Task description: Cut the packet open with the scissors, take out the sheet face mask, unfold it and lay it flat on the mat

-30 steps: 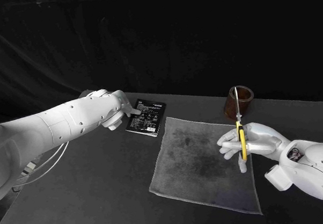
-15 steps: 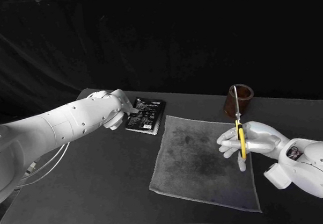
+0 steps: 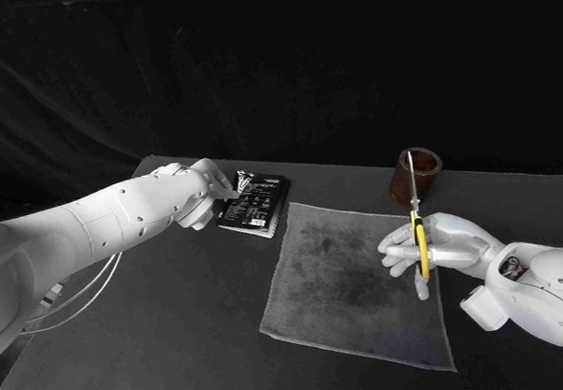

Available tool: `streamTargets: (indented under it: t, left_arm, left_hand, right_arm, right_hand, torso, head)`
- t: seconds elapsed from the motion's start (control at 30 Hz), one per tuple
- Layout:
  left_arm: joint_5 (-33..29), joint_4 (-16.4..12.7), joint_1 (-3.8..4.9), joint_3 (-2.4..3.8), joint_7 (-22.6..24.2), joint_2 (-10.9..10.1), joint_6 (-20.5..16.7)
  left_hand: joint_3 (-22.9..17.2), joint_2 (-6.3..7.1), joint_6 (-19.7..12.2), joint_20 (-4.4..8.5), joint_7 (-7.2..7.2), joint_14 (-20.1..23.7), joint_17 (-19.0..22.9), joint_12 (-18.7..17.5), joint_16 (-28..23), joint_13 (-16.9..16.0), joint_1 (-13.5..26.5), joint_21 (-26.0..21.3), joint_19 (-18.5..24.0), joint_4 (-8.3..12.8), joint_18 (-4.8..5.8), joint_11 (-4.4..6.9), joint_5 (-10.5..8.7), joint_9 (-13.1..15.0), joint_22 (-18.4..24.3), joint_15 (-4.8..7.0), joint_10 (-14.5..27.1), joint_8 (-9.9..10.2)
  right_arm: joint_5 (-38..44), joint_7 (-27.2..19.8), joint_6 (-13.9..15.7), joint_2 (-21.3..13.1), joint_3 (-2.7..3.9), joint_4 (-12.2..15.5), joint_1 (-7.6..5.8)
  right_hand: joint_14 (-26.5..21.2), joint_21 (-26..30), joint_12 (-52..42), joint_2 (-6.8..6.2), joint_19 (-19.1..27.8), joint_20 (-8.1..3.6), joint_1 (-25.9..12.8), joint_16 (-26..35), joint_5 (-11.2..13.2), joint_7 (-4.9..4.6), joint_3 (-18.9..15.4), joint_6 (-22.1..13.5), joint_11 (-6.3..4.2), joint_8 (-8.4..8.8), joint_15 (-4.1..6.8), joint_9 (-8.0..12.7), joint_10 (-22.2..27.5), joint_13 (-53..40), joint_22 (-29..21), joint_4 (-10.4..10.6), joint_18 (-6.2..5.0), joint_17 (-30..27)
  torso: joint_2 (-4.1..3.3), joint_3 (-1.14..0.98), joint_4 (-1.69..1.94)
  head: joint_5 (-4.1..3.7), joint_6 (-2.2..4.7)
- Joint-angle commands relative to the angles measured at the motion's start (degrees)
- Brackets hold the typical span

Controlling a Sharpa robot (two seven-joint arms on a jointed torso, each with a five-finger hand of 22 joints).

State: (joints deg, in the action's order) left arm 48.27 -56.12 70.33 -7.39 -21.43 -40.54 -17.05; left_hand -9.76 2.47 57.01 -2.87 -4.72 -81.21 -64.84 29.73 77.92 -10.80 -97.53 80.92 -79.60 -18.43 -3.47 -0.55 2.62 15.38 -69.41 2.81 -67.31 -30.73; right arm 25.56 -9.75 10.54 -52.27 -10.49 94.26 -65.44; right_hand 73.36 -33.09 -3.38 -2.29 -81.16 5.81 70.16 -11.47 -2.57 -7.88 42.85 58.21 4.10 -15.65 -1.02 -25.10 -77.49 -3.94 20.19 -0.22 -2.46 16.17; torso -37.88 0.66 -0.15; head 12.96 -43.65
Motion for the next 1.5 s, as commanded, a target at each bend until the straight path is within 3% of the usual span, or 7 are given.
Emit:
streamTargets:
  t: [0.03, 0.27, 0.3, 0.6, 0.9, 1.2, 1.5]
  left_arm:
    - [-6.3, -1.8, -0.35, 0.32, 3.9, -0.7, 3.2]
    - [-9.7, -5.0, 0.56, 1.40, 6.9, -3.8, 4.7]
    - [-9.8, -5.3, 0.69, 1.48, 7.1, -4.0, 4.9]
    - [-10.0, -9.7, 2.16, 2.25, 11.1, -7.7, 6.9]
    - [-8.9, -11.3, 3.41, 2.53, 12.2, -9.2, 8.4]
    - [-8.8, -12.8, 3.66, 2.69, 15.8, -9.8, 9.3]
    - [-9.9, -13.3, 4.09, 2.93, 17.4, -10.6, 9.8]
  left_hand:
    - [-8.0, 2.47, -0.8, -0.27, -0.67, 1.5, 2.1, -0.9, -1.0, 0.0, 2.1, -1.3, 1.4, 1.8, -1.14, -0.58, 0.09, 1.7, 2.3, -0.31, 0.0, -0.3]
    - [-17.3, 5.07, -2.5, -0.65, -0.98, 3.8, 5.5, -1.1, -2.3, -0.7, 5.0, -3.4, 3.6, 2.4, -1.85, -1.00, 0.14, 3.6, 6.0, -0.73, 0.6, -1.4]
    - [-19.5, 5.90, -2.7, -0.72, -1.10, 4.1, 5.7, -0.9, -2.2, -1.1, 6.0, -3.6, 3.8, 2.8, -1.90, -0.89, 0.03, 4.2, 6.1, -0.83, 0.7, -1.8]
    - [-24.6, 7.19, -3.3, -0.77, -1.06, 4.5, 6.4, 0.1, -1.9, -2.4, 8.6, -3.7, 3.9, 4.8, -1.94, -1.06, 0.15, 5.6, 6.3, -0.81, 1.4, -2.7]
    - [-25.8, 7.14, -3.6, -0.82, -1.11, 4.7, 6.8, 0.4, -1.9, -2.7, 9.5, -3.9, 4.1, 5.3, -2.01, -1.19, 0.15, 6.0, 6.6, -0.90, 1.7, -2.8]
    - [-26.5, 6.89, -3.8, -0.88, -1.16, 4.8, 6.7, 0.6, -1.8, -3.0, 9.9, -3.8, 3.9, 5.7, -1.95, -1.25, 0.11, 6.1, 6.3, -0.97, 1.9, -2.8]
    - [-27.4, 6.07, -4.5, -1.00, -1.37, 5.0, 7.0, 0.5, -1.7, -3.1, 10.6, -4.1, 4.3, 5.9, -2.04, -1.56, 0.10, 6.3, 6.8, -1.19, 2.4, -2.6]
  right_arm:
    - [0.4, -0.3, -0.3, 0.0, 0.05, -0.1, 0.01]
    - [0.4, -0.3, -0.1, 0.1, 0.05, -0.5, 0.02]
    - [0.4, -0.3, -0.1, 0.1, 0.05, -0.5, 0.02]
    - [0.4, -0.4, 0.2, 0.4, 0.05, -1.4, 0.07]
    - [0.4, -0.5, 0.2, 0.5, 0.05, -2.0, 0.11]
    - [0.4, -0.5, 0.3, 0.8, 0.06, -2.6, 0.11]
    - [0.4, -0.5, 0.3, 1.0, 0.06, -2.9, 0.11]
  right_hand:
    - [-0.3, 0.4, -0.3, 0.82, 0.4, -0.21, 0.3, -0.3, -0.2, -0.19, 0.8, -0.3, -0.01, -0.35, 0.09, -0.1, -1.1, -0.1, 0.0, 0.6, -7.70, 0.0]
    - [-0.3, 0.4, -0.3, 0.82, 0.4, -0.21, 0.3, -0.3, -0.2, -0.19, 0.8, -0.3, -0.01, -0.35, 0.09, -0.1, -1.1, -0.1, 0.0, 0.6, -7.70, 0.0]
    - [-0.3, 0.4, -0.3, 0.82, 0.4, -0.21, 0.3, -0.3, -0.2, -0.19, 0.8, -0.3, -0.01, -0.35, 0.09, -0.1, -1.1, -0.1, 0.0, 0.6, -7.70, 0.0]
    - [-0.2, 0.5, -0.3, 0.85, 0.4, -0.21, 0.3, -0.4, -0.2, -0.17, 0.8, -0.3, -0.03, -0.41, 0.11, -0.2, -1.2, -0.1, -0.1, 0.6, -7.71, 0.2]
    - [-0.2, 0.5, -0.3, 0.85, 0.4, -0.21, 0.3, -0.4, -0.2, -0.17, 0.8, -0.3, -0.03, -0.41, 0.11, -0.2, -1.2, -0.1, -0.1, 0.6, -7.71, 0.2]
    - [-0.2, 0.5, -0.3, 0.85, 0.4, -0.21, 0.3, -0.4, -0.2, -0.17, 0.8, -0.3, -0.03, -0.41, 0.11, -0.2, -1.2, -0.1, -0.1, 0.6, -7.71, 0.2]
    - [-0.2, 0.5, -0.3, 0.85, 0.4, -0.21, 0.3, -0.4, -0.2, -0.17, 0.8, -0.3, -0.03, -0.41, 0.11, -0.2, -1.2, -0.1, -0.1, 0.6, -7.71, 0.2]
  torso:
    - [0.04, -0.02, 0.07]
    - [0.12, -0.03, 0.01]
    - [0.13, -0.03, 0.01]
    - [0.06, -0.03, 0.00]
    - [-0.03, -0.08, -0.02]
    - [-0.07, 0.01, -0.08]
    - [-0.03, -0.07, 0.04]
  head:
    - [-0.11, 0.06]
    - [-0.34, 0.34]
    - [-0.40, 0.34]
    - [-0.83, 0.89]
    - [-0.87, 1.16]
    - [-1.20, 1.24]
    - [-1.58, 1.33]
